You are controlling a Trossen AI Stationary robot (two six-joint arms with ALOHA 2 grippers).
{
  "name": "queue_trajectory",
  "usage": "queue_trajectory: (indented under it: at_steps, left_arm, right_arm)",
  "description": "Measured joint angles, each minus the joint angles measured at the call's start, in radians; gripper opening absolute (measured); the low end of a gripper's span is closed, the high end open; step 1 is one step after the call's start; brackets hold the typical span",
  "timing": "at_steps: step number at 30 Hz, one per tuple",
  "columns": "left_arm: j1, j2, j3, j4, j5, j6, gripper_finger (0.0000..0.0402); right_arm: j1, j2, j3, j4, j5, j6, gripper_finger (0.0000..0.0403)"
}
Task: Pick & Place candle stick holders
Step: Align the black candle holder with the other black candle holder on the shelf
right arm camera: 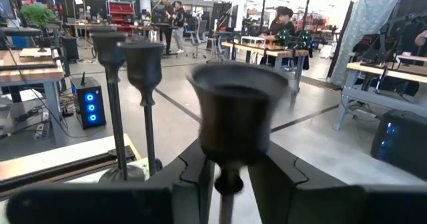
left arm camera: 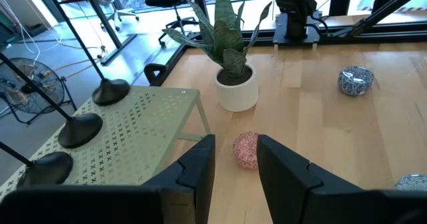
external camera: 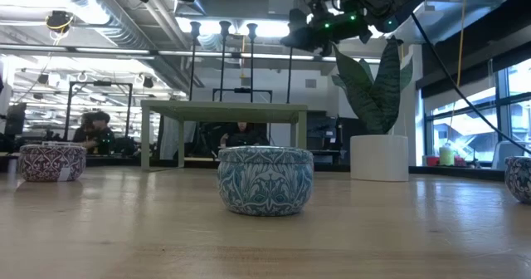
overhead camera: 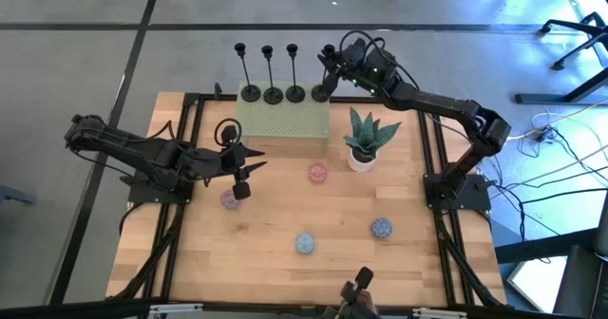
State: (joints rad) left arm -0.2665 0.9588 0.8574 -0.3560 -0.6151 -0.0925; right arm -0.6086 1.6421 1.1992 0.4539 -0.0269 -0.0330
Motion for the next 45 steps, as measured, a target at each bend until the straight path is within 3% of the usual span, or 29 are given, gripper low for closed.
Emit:
queue_trajectory:
  at_steps: [38,45]
  left_arm:
    - [0.000,0.000,0.000,0.000,-0.003,0.001,0.0106]
    - [0.000,0.000,0.000,0.000,-0.003,0.001,0.0106]
  right_arm:
    - [0.000,0.000,0.000,-0.069,-0.063,-0.028,0.0090]
    - [0.000,0.000,0.000,-0.126,-0.063,-0.034,0.0106]
